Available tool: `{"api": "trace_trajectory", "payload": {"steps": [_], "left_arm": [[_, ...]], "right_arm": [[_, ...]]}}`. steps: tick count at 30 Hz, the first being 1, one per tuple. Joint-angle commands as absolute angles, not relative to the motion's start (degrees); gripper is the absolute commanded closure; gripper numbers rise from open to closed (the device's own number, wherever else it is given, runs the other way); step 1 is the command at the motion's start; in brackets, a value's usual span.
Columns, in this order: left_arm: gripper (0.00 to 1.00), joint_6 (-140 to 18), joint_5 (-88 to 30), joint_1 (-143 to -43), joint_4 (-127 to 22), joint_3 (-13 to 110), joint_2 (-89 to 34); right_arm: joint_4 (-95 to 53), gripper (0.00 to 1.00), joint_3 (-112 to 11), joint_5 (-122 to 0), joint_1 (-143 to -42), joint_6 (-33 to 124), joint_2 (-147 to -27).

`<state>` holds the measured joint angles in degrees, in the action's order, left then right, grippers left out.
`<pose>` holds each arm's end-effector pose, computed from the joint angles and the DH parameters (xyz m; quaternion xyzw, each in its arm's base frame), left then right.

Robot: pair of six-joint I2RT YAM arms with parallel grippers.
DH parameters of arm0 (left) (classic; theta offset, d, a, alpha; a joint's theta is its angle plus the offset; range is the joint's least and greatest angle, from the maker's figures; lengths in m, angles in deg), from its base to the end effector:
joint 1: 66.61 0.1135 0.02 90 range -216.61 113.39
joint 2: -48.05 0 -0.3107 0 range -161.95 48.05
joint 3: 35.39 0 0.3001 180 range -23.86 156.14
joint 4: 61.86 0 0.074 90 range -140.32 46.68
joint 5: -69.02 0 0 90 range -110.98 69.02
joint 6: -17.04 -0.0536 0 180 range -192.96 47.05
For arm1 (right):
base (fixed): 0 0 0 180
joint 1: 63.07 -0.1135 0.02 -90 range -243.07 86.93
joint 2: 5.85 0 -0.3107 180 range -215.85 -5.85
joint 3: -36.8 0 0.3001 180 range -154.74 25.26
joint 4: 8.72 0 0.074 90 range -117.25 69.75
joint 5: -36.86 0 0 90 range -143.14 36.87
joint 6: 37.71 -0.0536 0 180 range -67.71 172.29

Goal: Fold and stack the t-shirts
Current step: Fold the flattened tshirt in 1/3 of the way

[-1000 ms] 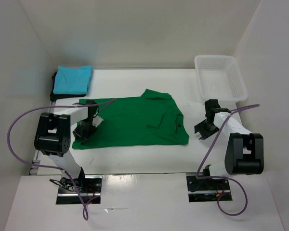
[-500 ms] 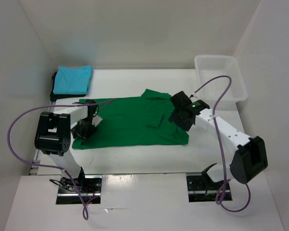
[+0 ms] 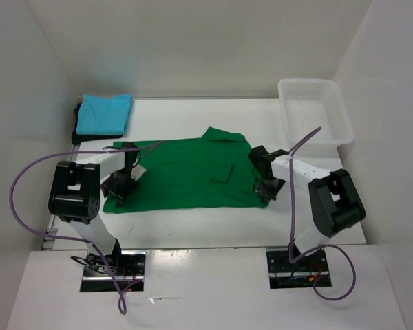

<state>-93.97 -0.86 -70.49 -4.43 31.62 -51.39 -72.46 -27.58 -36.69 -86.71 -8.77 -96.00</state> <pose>0.3251 -0.0036 0.1347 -0.2120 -0.9615 -0.1729 0.0248 0.2737 0.1032 0.1683 0.3181 0.9372 -0.1029 0.0995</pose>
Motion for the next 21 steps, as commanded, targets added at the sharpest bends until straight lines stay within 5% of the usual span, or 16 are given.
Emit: {"api": "trace_trajectory", "payload": {"steps": [1,6,7,10,21], "left_arm": [[0.35,-92.8,-3.3,-69.9,-9.6,29.3,-51.9],[0.33,-92.8,-3.3,-69.9,-9.6,28.8,-51.4],[0.33,-92.8,-3.3,-69.9,-9.6,28.8,-51.4],[0.33,-92.8,-3.3,-69.9,-9.6,28.8,-51.4],[0.31,-92.8,-2.7,-69.3,-9.6,29.3,-51.9]], "right_arm": [[-68.5,0.99,-25.8,-36.5,-82.9,-8.3,-97.3],[-71.2,0.91,-28.9,-34.8,-83.1,-8.3,-91.7],[-71.8,0.7,-29.7,-33.9,-84.4,-8.3,-90.1],[-75.4,0.42,-32.5,-31.2,-90.3,-8.3,-87.9],[-75.6,0.42,-30.0,-34.6,-95.5,-10.7,-93.8]]}}
